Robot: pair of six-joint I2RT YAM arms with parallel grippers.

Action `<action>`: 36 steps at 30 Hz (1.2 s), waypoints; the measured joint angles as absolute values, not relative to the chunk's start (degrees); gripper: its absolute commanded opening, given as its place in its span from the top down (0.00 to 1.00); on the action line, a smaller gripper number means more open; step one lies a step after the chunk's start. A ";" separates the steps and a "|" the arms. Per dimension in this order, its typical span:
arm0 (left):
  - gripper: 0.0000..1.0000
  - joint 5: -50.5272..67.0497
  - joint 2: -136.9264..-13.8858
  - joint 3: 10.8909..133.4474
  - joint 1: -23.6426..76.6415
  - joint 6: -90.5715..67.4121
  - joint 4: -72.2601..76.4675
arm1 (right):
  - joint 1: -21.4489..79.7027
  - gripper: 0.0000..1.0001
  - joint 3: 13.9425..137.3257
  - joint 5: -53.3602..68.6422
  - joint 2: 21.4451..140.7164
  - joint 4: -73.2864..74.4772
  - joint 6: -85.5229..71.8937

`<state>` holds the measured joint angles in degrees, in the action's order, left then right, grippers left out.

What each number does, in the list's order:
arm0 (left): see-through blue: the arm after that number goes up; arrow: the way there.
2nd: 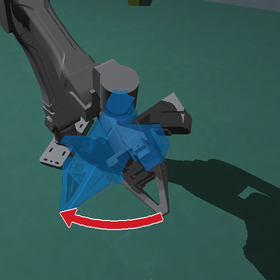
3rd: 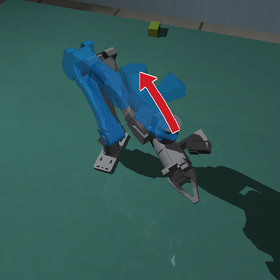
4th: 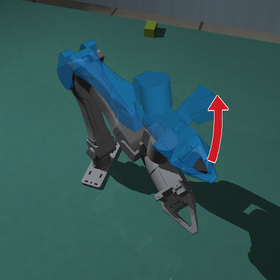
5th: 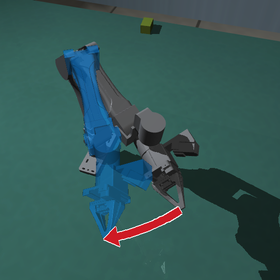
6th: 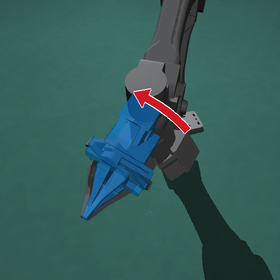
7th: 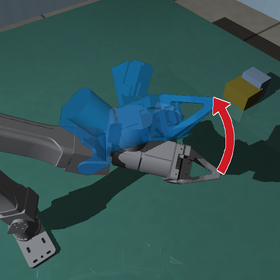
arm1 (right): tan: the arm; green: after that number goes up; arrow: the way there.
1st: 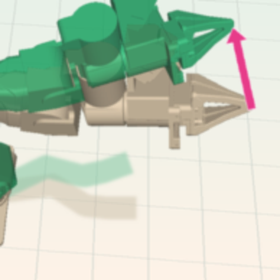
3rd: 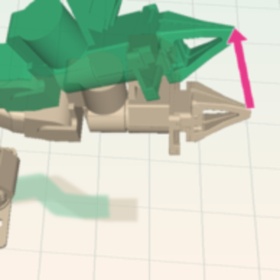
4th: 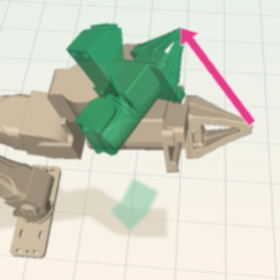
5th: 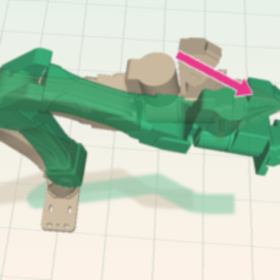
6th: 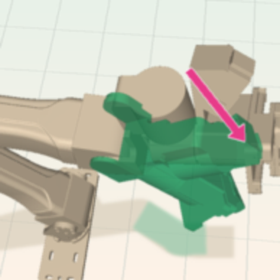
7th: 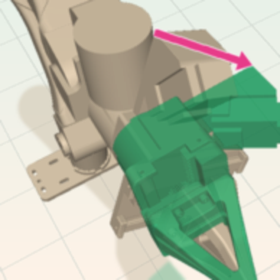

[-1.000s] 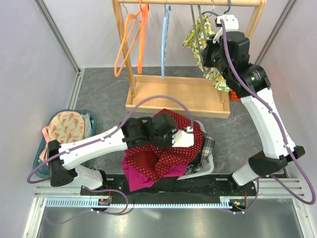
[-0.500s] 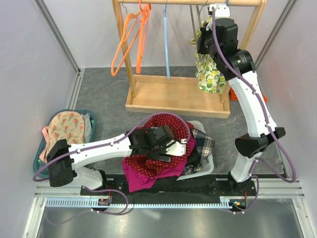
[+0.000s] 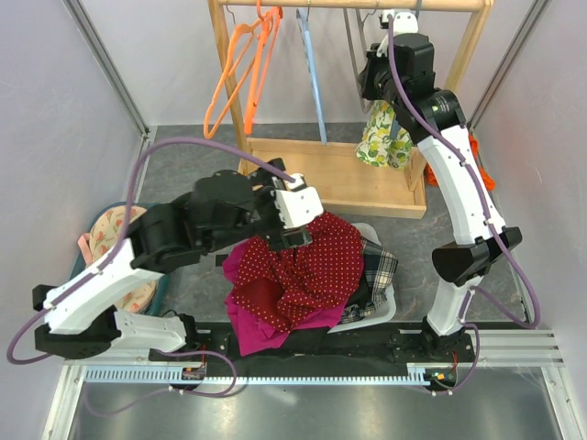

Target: Remove the skirt from the hanger

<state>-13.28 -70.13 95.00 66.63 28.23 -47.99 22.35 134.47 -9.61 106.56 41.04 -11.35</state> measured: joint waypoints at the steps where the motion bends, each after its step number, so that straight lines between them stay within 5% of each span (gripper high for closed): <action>1: 0.01 -13.19 -69.45 95.79 66.61 28.10 -48.12 | 22.33 0.68 134.26 -9.43 106.34 41.01 -11.38; 4: 0.01 -13.17 -68.82 98.89 66.61 27.83 -48.75 | 22.26 0.48 132.97 -9.10 104.97 41.82 -11.68; 8: 0.00 -13.21 -69.87 100.77 66.61 27.73 -49.45 | 22.11 0.42 130.28 -10.00 100.95 43.59 -11.68; 21: 0.01 -13.39 -71.70 107.35 62.98 27.07 -50.68 | 22.09 0.41 131.41 -19.38 85.54 41.93 -6.55; 36: 0.01 -12.84 -71.61 109.47 60.97 25.63 -50.63 | 20.80 0.39 128.18 -33.50 96.40 38.79 3.92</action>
<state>-12.84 -71.61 109.47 60.97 25.63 -50.63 20.80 128.18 -33.50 96.40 38.79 3.92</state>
